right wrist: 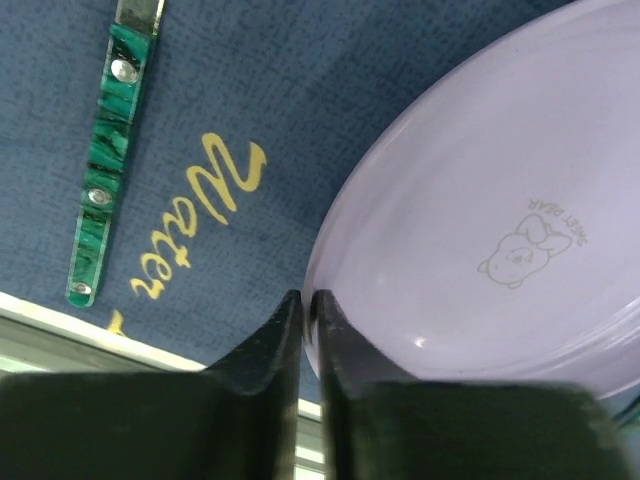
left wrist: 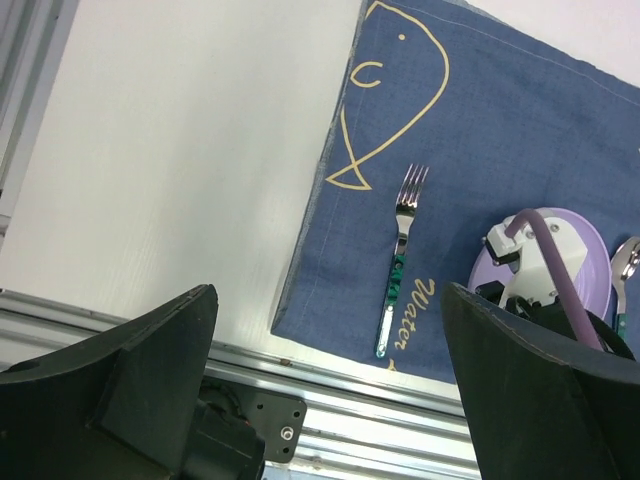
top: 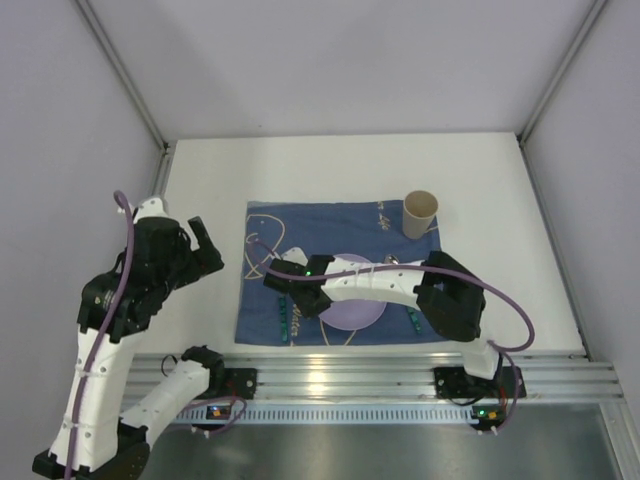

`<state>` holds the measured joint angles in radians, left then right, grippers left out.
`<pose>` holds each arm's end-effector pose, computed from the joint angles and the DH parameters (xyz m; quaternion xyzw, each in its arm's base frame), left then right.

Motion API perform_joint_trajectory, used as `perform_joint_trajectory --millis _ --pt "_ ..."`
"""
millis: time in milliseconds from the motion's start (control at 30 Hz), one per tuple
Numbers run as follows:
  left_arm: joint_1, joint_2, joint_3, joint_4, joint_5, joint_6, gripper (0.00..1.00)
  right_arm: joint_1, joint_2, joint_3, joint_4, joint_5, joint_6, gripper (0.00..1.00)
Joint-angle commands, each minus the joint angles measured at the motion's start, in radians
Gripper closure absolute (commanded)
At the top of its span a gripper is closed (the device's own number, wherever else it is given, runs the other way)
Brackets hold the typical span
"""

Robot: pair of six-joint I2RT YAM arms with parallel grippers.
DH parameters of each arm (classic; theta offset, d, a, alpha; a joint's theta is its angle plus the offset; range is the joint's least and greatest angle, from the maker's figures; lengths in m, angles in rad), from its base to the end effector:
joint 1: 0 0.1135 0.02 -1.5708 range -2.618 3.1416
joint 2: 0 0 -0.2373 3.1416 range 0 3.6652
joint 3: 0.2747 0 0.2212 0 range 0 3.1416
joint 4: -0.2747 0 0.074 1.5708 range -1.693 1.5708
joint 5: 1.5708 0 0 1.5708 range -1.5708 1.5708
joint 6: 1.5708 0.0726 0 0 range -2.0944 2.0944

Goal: Set the dinner table for one person

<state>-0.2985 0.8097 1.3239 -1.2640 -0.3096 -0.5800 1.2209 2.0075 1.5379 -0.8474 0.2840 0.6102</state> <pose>0.1183 -0.0133 0.3447 -0.1880 0.8884 -0.0397 0.4170 0.1471 0.3439 0.1466 -0.2781 0.9419 0.0138 0.1877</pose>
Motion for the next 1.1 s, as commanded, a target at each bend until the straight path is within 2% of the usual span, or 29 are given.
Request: perform_joint_trajectory --millis 0,200,300,400,567,700,867,1000,1067 --pt "0.004 -0.007 0.001 -0.032 -0.023 -0.003 0.02 -0.008 -0.029 -0.007 0.099 -0.051 -0.006 0.83" --pt "0.004 0.020 -0.014 0.009 -0.016 0.022 0.02 -0.008 -0.151 0.022 0.159 -0.077 -0.064 0.42" --pt "0.004 0.046 -0.012 0.046 -0.003 0.042 0.02 -0.008 -0.226 0.059 0.110 -0.025 -0.078 0.29" --pt "0.004 0.071 -0.020 0.097 0.010 0.060 0.02 -0.008 -0.363 0.030 0.073 0.081 -0.092 0.20" --pt "0.004 0.126 -0.057 0.185 0.053 0.066 0.02 -0.008 -0.732 -0.119 0.076 0.262 -0.109 0.00" --pt "0.004 0.169 -0.103 0.290 0.090 0.068 0.02 -0.009 -0.972 -0.284 -0.008 0.323 -0.005 0.00" --pt "0.004 0.244 -0.150 0.363 0.093 0.092 0.02 -0.009 -1.263 -0.451 -0.139 0.291 0.178 0.00" --pt "0.004 0.287 -0.184 0.426 0.090 0.108 0.02 -0.009 -1.540 -0.600 -0.116 0.276 0.305 0.00" --pt "0.004 0.310 -0.190 0.463 0.083 0.114 0.02 -0.009 -1.619 -0.665 -0.078 0.279 0.336 0.00"
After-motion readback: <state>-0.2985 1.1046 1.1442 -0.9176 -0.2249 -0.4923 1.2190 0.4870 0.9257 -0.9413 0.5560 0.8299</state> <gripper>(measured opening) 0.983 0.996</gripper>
